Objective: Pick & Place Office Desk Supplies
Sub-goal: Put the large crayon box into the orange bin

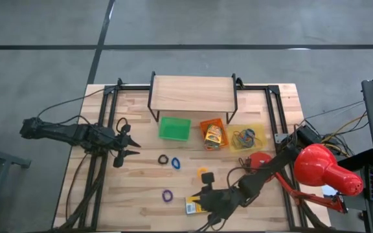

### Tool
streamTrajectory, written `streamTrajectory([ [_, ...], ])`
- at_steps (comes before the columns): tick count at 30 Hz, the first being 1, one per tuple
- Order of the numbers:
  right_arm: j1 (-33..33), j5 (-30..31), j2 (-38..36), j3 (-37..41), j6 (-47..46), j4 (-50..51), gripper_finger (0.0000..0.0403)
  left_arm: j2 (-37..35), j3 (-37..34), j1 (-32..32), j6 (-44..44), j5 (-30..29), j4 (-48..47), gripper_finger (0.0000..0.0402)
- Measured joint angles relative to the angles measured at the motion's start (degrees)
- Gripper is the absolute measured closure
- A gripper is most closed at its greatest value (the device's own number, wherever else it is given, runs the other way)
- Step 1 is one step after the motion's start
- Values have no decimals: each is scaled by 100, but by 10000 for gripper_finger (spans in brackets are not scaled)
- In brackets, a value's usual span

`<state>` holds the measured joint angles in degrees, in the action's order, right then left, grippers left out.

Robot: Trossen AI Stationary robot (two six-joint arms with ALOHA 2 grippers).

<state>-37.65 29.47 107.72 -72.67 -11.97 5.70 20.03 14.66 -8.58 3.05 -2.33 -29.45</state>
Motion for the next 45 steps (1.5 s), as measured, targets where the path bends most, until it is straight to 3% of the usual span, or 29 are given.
streamTrajectory([
  [7, -9, 0, -2, 59, -437, 321, 326, 0, 0, 0, 0, 2, -1, 259],
  [45, -11, 0, -9, 75, -457, 310, 330, 0, 0, 0, 1, 1, -2, 259],
])
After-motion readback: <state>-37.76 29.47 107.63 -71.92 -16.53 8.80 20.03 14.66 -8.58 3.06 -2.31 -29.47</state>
